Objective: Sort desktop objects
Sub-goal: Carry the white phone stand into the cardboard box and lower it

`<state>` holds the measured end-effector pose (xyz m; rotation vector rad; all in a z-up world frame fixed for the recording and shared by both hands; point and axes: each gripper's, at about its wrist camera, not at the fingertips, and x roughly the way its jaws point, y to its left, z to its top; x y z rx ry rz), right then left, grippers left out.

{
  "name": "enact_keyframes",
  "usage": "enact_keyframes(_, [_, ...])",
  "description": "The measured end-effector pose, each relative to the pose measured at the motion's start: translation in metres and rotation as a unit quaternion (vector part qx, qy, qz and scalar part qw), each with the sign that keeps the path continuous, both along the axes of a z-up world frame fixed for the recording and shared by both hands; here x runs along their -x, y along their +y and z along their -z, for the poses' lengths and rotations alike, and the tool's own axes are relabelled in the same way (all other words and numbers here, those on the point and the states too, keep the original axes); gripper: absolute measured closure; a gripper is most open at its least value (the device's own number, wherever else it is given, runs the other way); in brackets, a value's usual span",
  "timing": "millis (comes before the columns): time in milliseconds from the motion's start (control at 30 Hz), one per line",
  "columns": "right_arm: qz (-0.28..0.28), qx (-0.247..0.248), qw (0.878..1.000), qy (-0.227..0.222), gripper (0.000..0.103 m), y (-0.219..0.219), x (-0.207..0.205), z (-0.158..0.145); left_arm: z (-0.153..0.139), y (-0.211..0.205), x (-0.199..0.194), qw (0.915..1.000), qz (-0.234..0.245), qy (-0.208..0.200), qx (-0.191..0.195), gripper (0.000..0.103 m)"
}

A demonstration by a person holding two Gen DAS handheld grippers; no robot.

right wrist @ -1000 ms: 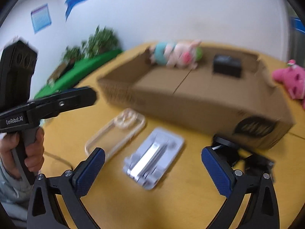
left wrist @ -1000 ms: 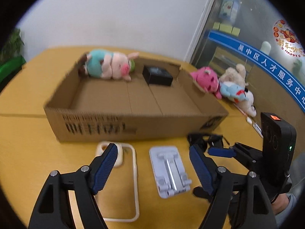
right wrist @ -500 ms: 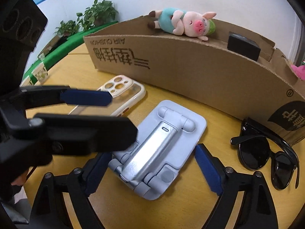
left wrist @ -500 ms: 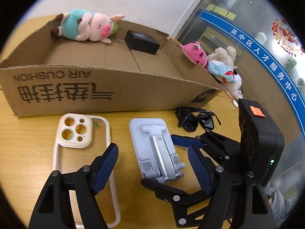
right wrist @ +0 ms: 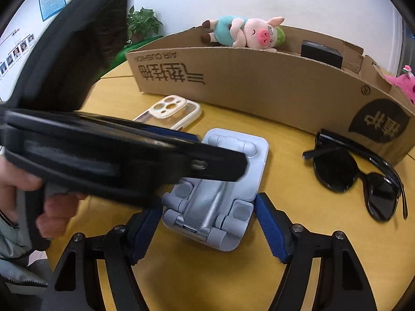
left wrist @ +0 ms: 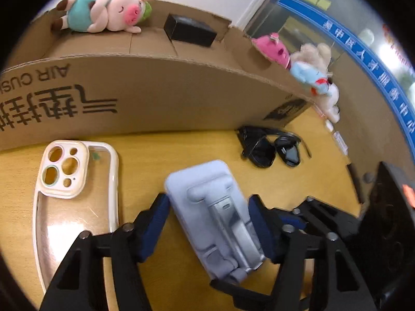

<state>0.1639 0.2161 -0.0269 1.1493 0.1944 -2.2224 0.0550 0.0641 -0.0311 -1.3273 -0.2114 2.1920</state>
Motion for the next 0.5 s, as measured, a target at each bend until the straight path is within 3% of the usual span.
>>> enact_keyframes(300, [0.030,0.010,0.999,0.010,0.032,0.003,-0.005,0.001,-0.006,0.006,-0.010,0.9994,-0.005,0.027,0.023,0.052])
enact_keyframes(500, [0.033,0.026,0.998,0.044,0.032,0.007,-0.012,-0.020,-0.046,0.011,-0.018,0.9957,-0.005,0.086,0.033,0.053])
